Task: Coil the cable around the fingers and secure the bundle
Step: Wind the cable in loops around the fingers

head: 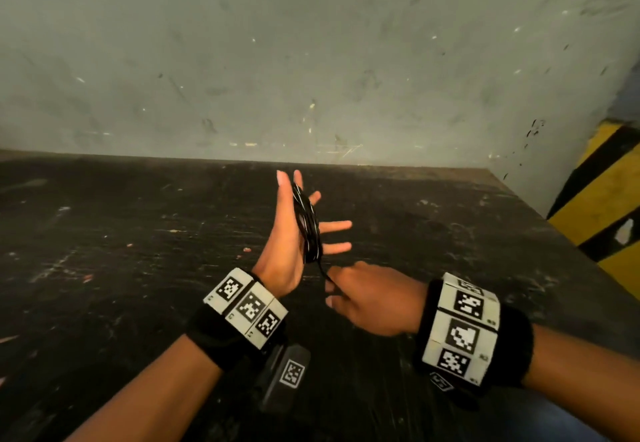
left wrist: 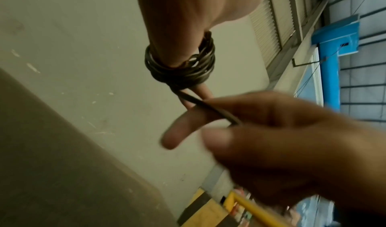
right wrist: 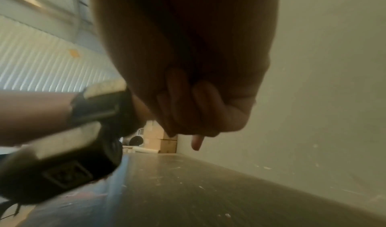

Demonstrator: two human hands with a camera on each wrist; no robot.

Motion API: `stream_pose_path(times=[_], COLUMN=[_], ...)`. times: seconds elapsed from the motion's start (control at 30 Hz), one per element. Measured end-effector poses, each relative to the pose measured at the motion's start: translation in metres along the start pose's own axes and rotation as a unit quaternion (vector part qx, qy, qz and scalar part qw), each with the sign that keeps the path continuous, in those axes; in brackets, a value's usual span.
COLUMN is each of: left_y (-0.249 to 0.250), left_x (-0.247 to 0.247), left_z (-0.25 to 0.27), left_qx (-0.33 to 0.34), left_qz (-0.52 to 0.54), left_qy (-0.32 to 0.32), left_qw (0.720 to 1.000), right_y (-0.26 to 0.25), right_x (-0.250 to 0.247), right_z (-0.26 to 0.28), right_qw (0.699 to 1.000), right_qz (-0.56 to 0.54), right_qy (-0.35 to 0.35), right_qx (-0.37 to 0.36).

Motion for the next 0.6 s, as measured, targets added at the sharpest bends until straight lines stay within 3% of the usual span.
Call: stream_pose_path(times=[0.17, 0.3, 0.43, 0.6], left_y=[-0.035, -0.072, -0.071, -0.046], left_x=[-0.017, -0.016, 0.009, 0.024], left_z=[-0.008, 0.015, 0.056, 0.079], left_qx=[-0.069, -0.096, -0.146, -0.164], left_qz=[-0.151, -0.295, -0.258, -0.120], left_qy=[0.050, -0.070, -0.225, -0.324], left_qw=[0.985, 0.948, 0.928, 0.924], right_y=[-0.023, -0.044, -0.034, 0.001], right_x=[0.000, -0.034, -0.092, -0.130], right_z=[0.016, 0.025, 0.020, 0.014], right_qw=[0.997, 0.991, 0.982, 0.975], right_qz=[0.052, 0.089, 0.132, 0.141], right_qy=[-0.046, -0.035, 0.012, 0.118], right_qx=[-0.025, -0.098, -0.133, -0.123])
Point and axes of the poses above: each hand's wrist, its own z-axis away from the middle knuckle, its own x-axis out of the palm, y = z × x, the point moved 8 cm from there along -z, towards the middle knuckle, and after that the axes turned 11 degrees about -z, right-handed, at the moved point
